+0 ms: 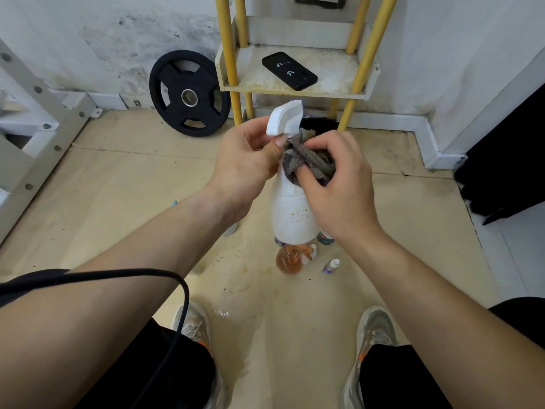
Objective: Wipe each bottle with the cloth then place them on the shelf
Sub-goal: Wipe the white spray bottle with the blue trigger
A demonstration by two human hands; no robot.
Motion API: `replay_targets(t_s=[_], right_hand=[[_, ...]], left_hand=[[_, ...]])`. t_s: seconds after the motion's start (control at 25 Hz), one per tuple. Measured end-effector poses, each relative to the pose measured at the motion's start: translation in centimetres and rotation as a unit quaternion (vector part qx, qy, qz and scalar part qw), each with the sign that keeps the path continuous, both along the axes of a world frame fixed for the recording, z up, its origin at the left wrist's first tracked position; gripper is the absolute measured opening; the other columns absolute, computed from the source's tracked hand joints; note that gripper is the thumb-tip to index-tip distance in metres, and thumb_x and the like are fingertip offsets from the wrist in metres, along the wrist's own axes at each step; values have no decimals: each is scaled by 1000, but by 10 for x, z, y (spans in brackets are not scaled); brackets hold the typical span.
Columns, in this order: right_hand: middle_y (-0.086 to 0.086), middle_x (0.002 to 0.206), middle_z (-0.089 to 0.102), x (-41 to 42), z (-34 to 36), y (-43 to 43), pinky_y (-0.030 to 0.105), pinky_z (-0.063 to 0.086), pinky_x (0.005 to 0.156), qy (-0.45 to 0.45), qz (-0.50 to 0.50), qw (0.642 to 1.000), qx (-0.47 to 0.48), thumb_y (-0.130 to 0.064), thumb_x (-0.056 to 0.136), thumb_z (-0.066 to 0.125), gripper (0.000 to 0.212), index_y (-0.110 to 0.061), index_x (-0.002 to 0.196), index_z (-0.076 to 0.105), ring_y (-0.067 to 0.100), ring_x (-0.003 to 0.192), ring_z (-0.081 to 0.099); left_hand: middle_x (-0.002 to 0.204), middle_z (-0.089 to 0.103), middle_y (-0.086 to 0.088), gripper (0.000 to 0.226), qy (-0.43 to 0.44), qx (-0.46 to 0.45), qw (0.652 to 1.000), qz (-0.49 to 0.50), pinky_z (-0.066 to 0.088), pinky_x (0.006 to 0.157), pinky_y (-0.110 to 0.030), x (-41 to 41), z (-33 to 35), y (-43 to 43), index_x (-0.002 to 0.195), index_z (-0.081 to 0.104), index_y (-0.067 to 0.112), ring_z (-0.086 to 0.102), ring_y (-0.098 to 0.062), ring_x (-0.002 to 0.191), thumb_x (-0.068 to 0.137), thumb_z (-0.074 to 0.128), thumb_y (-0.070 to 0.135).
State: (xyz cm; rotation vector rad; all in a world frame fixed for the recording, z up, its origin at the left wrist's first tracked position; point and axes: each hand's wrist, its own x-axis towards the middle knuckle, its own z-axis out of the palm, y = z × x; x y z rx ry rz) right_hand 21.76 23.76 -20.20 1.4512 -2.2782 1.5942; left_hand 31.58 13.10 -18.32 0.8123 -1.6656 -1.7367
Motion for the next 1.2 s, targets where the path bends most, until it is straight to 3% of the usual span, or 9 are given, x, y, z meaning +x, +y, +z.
replay_targets(t_s=[0.24, 0.4, 0.52, 0.6, 0.72, 0.84, 0.92, 1.04, 1.2], right_hand=[[-6, 102, 58, -7, -10, 8, 21, 43, 90, 59, 94, 990, 86, -3, 83, 69, 21, -12, 101, 72, 20, 104, 61], [-7, 96, 61, -22, -12, 13, 27, 48, 80, 80, 143, 955, 246, -7, 85, 70, 23, -21, 103, 74, 16, 93, 59], [-17, 90, 66, -30, -11, 15, 11, 44, 71, -51, 65, 977, 194, -14, 87, 70, 22, -35, 93, 70, 3, 89, 61], [-15, 89, 70, -31, -13, 13, 21, 53, 75, -180, 12, 975, 133, -21, 89, 69, 12, -33, 91, 69, 5, 91, 65], [-1, 97, 74, -28, -24, 12, 46, 62, 76, -387, -23, 909, 156, -19, 94, 59, 16, -27, 100, 72, 27, 98, 70], [10, 110, 72, -24, -27, 13, 47, 60, 67, -565, -1, 813, 143, -15, 100, 50, 22, -18, 112, 68, 32, 100, 69], [15, 116, 71, -22, -25, 11, 47, 60, 69, -607, 18, 787, 111, -14, 101, 51, 22, -12, 118, 65, 33, 102, 69], [17, 114, 72, -23, -27, 9, 51, 62, 75, -602, 7, 793, 93, -10, 98, 55, 21, -10, 116, 67, 34, 103, 70], [17, 113, 72, -18, -34, 8, 44, 61, 68, -581, -8, 806, 114, -12, 95, 64, 23, -10, 117, 67, 38, 102, 71]], left_hand=[[82, 75, 9, 21, -29, -23, 999, 25, 53, 81, -40, 8, -2, -13, 107, 68, 18, 65, -13, 81, 101, 54, 5], [91, 72, 4, 24, -39, -27, 998, 49, 50, 83, -36, 14, -5, -23, 102, 69, 25, 61, -13, 86, 102, 52, 8], [99, 68, -4, 22, -35, -16, 999, 33, 49, 82, -36, 14, -5, -26, 104, 69, 20, 58, -17, 89, 104, 50, 9], [98, 70, -3, 21, -22, -6, 999, 27, 53, 80, -30, 13, -2, -25, 110, 68, 14, 64, -13, 86, 104, 49, 9], [86, 75, 4, 21, 16, 39, 998, 42, 57, 70, -24, 13, 4, -26, 107, 67, 9, 72, -9, 77, 105, 46, 6], [89, 74, -1, 22, 36, 87, 993, 77, 60, 75, -31, 13, 4, -32, 102, 67, 10, 72, -15, 82, 105, 46, 8], [94, 72, -4, 22, 49, 103, 990, 85, 60, 82, -36, 13, 3, -34, 104, 67, 9, 71, -17, 86, 106, 45, 9], [96, 66, -8, 23, 34, 76, 994, 71, 55, 98, -43, 11, -3, -32, 105, 66, 8, 63, -20, 88, 107, 44, 15], [84, 65, 9, 25, -62, -61, 995, 54, 49, 81, -28, 10, -10, -21, 107, 66, 10, 56, -4, 76, 106, 46, 25]])
